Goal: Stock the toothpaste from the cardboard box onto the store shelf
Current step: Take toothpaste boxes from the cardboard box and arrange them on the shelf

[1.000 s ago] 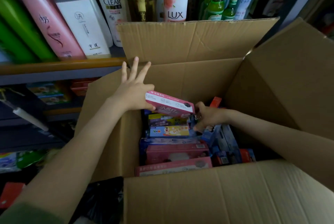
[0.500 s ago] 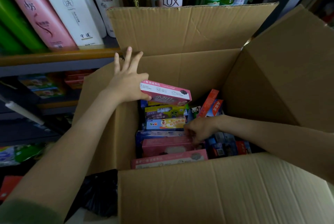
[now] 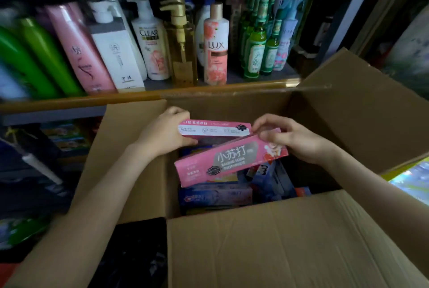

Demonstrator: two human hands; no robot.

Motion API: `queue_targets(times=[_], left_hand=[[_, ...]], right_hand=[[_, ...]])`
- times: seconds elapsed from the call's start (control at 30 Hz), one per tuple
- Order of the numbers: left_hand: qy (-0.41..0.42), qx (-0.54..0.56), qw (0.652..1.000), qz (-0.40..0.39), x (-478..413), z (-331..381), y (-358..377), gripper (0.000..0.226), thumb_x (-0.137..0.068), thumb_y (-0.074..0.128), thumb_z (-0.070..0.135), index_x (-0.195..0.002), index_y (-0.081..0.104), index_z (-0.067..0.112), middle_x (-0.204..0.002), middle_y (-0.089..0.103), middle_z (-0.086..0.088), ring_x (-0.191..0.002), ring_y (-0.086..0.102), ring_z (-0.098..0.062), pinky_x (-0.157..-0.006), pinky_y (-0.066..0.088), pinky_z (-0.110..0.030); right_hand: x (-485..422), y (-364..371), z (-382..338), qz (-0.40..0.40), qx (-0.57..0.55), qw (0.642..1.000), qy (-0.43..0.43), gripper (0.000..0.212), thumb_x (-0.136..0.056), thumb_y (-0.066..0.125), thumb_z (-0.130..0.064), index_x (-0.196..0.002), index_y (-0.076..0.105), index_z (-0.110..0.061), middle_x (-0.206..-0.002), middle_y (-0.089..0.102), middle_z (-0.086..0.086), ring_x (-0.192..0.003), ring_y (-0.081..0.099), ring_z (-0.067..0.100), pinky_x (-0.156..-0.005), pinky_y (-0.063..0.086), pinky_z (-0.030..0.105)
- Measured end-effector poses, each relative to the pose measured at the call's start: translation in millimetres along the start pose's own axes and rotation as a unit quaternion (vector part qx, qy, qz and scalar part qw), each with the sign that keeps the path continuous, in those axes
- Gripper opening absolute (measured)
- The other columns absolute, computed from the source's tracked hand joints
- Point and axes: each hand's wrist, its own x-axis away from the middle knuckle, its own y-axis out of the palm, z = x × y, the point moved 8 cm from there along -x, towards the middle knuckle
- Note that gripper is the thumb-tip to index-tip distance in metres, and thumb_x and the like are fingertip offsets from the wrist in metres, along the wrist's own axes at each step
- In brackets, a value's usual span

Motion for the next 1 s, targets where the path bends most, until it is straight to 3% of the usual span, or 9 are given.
queue_targets(times=[0.13,0.3,0.4,0.5,0.67,0.73,0.8,0.9,1.0], left_hand=[[0.022,0.005,0.997,0.074,47.2,17.5,-31.3,0.020,-0.081,0.071,0.027,-0.085,0.052,0.022,-0.096,0.048,0.008,-0.088,0.058,-0.021,-0.069,0.049,-0.040],[0.023,-0.035,0.980,0.194,112.0,40.2,-74.7,0.032,-0.072,0.077,0.026,-0.099,0.060,0.022,-0.109,0.053,0.008,-0.089,0.063,-0.021,-0.061,0.053,-0.036],[0.020,-0.090,0.962,0.255,153.6,50.7,-89.9,0.043,-0.064,0.086,0.026,-0.100,0.065,0.016,-0.120,0.052,0.000,-0.091,0.065,-0.019,-0.055,0.042,-0.020],[-0.008,-0.128,0.951,0.282,193.6,43.8,-96.2,0.042,-0.065,0.085,0.017,-0.101,0.064,0.009,-0.125,0.050,-0.008,-0.099,0.064,-0.024,-0.050,0.046,-0.024],[0.013,-0.232,0.894,0.384,262.2,40.8,-115.0,0.024,-0.089,0.061,0.019,-0.108,0.053,0.007,-0.106,0.061,-0.020,-0.099,0.061,-0.028,-0.067,0.055,-0.029],[0.021,-0.264,0.882,0.389,280.0,38.4,-120.1,0.027,-0.088,0.064,0.011,-0.111,0.052,0.003,-0.108,0.061,-0.021,-0.105,0.058,-0.030,-0.074,0.057,-0.034],[-0.039,-0.223,0.893,0.389,294.9,24.1,-128.4,0.030,-0.090,0.062,0.015,-0.116,0.055,0.000,-0.117,0.060,-0.012,-0.112,0.056,-0.025,-0.086,0.053,-0.033],[-0.086,-0.153,0.904,0.391,319.7,0.1,-138.6,0.042,-0.091,0.050,0.037,-0.121,0.063,0.010,-0.123,0.053,0.013,-0.112,0.048,0.005,-0.096,0.038,-0.012],[-0.121,-0.146,0.891,0.412,353.3,-32.1,-154.4,0.044,-0.089,0.052,0.036,-0.129,0.057,0.019,-0.123,0.055,0.021,-0.114,0.050,0.006,-0.097,0.042,-0.019]], right_hand=[[12.5,-3.7,-14.8,0.065,-0.159,0.985,-0.032,0.048,-0.064,0.082,-0.048,-0.092,0.065,-0.013,-0.082,0.062,0.006,-0.074,0.060,0.016,-0.064,0.050,0.020],[17.3,23.1,-29.8,0.096,-0.279,0.955,0.002,0.040,-0.086,0.056,-0.041,-0.104,0.063,-0.006,-0.097,0.072,0.009,-0.090,0.069,0.019,-0.076,0.056,0.026],[19.8,45.1,-35.7,0.091,-0.330,0.939,0.036,0.028,-0.091,0.052,-0.037,-0.099,0.063,-0.012,-0.089,0.074,0.005,-0.081,0.071,0.014,-0.072,0.057,0.025],[21.2,77.1,-35.4,0.062,-0.352,0.931,0.070,0.039,-0.091,0.053,-0.037,-0.114,0.062,-0.006,-0.106,0.071,0.014,-0.096,0.069,0.023,-0.078,0.058,0.031],[22.7,132.1,-46.8,0.035,-0.437,0.894,0.091,0.039,-0.081,0.059,-0.035,-0.105,0.074,-0.008,-0.119,0.067,0.015,-0.112,0.063,0.025,-0.099,0.048,0.041],[17.9,152.9,-56.3,0.011,-0.461,0.882,0.093,0.069,-0.064,0.072,-0.036,-0.127,0.060,-0.009,-0.124,0.064,0.013,-0.120,0.058,0.025,-0.104,0.043,0.041],[12.5,174.0,-66.4,-0.006,-0.447,0.890,0.084,0.086,-0.052,0.080,-0.038,-0.130,0.056,-0.010,-0.124,0.064,0.013,-0.121,0.057,0.026,-0.107,0.039,0.044],[4.7,210.0,-77.4,-0.009,-0.398,0.914,0.077,0.036,-0.086,0.059,-0.039,-0.105,0.069,-0.010,-0.109,0.071,0.012,-0.104,0.066,0.023,-0.100,0.047,0.041],[-8.1,256.5,-81.8,-0.012,-0.366,0.928,0.073,0.034,-0.098,0.046,-0.035,-0.088,0.068,-0.012,-0.083,0.074,0.005,-0.070,0.070,0.014,-0.065,0.057,0.024]])
